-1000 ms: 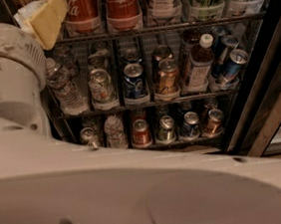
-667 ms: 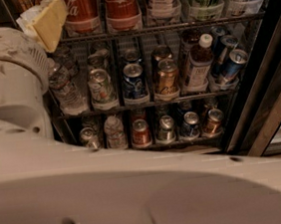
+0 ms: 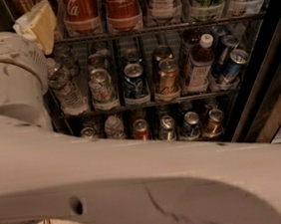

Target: Pick orange can from middle shelf of fridge

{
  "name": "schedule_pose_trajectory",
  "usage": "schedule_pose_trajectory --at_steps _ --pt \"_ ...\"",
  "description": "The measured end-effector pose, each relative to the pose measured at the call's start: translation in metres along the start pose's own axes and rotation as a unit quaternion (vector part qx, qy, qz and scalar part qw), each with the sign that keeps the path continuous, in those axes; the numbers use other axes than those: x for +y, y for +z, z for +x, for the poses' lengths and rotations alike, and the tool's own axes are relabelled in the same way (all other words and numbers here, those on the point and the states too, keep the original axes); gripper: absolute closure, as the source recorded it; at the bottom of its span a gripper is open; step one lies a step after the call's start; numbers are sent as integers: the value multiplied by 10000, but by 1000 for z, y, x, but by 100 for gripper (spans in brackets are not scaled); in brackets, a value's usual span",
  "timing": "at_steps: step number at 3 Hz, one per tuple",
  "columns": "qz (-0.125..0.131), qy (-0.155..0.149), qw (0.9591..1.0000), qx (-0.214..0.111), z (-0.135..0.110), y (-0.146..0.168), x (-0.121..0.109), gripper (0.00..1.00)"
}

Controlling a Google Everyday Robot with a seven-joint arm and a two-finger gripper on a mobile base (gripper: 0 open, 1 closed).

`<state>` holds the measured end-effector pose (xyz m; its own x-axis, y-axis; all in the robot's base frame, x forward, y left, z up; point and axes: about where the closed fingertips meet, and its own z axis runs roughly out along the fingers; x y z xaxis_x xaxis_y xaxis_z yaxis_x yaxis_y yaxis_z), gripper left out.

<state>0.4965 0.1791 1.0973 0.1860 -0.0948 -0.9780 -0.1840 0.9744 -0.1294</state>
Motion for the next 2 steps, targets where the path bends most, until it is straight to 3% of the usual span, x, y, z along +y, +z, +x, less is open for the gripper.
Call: schedule_pose_trajectory --at_steps 2 --pt "-62 163 9997 155 22 11 2 27"
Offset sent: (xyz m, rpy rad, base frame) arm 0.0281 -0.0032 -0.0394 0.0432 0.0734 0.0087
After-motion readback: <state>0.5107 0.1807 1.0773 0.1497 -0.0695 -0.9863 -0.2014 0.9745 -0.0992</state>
